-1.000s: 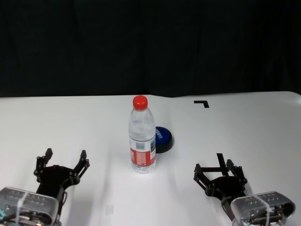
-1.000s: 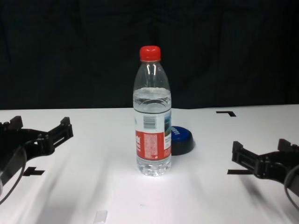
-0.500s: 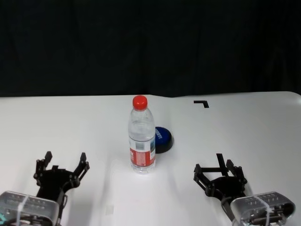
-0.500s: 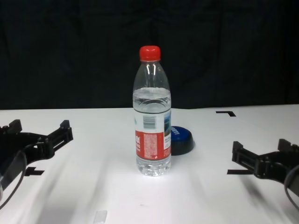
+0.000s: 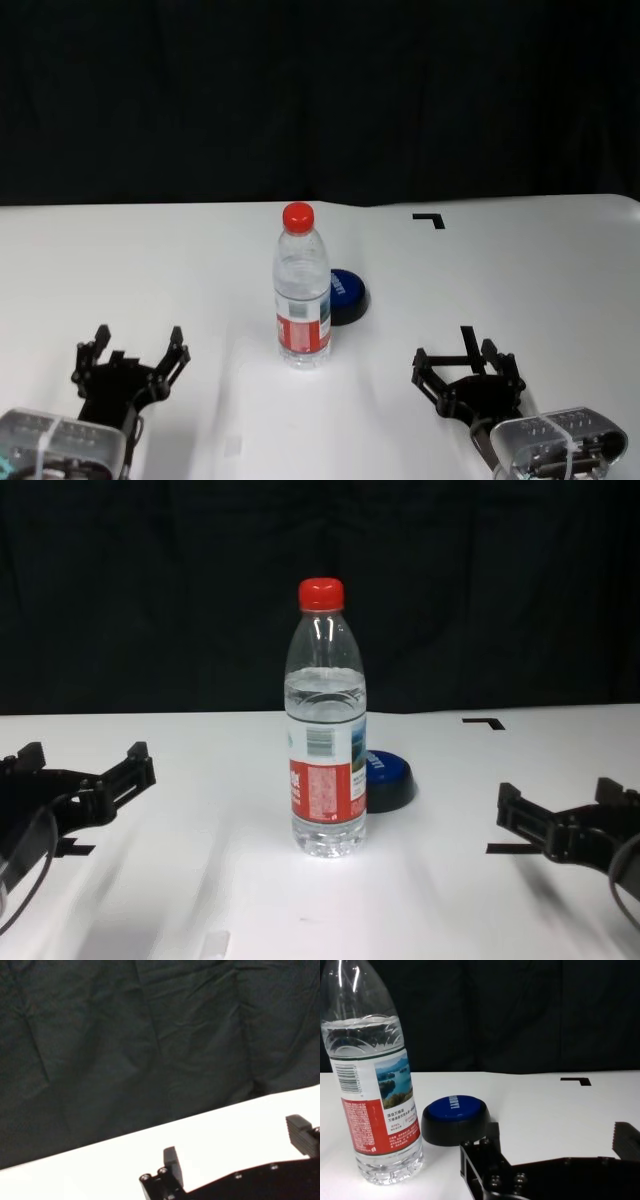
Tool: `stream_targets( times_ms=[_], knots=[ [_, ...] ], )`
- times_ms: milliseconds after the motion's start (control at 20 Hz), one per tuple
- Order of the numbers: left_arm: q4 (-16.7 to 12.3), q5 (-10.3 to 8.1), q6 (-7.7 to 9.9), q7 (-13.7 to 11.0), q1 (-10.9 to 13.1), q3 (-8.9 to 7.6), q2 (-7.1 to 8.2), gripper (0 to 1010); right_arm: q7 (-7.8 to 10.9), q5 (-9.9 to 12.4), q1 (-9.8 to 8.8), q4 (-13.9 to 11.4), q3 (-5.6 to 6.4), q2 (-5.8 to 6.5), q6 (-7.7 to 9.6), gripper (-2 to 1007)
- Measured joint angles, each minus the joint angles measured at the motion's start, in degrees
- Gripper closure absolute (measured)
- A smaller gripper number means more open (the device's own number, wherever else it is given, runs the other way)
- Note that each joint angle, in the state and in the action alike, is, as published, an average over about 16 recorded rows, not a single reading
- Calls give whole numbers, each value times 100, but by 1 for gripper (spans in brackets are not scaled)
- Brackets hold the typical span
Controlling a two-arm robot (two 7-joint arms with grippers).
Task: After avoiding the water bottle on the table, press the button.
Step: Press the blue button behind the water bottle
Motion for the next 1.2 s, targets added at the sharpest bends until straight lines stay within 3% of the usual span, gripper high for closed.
stream_targets(
  times_ms=[650,1200],
  knots=[
    [-16,-13,36,17,27,-14,-36,1,6,-12,2,4,8,-13,2,2],
    [-10,-15,24,10,26,-11,-29,1,108,-195,130,105,95,-140,-3,2]
  ],
)
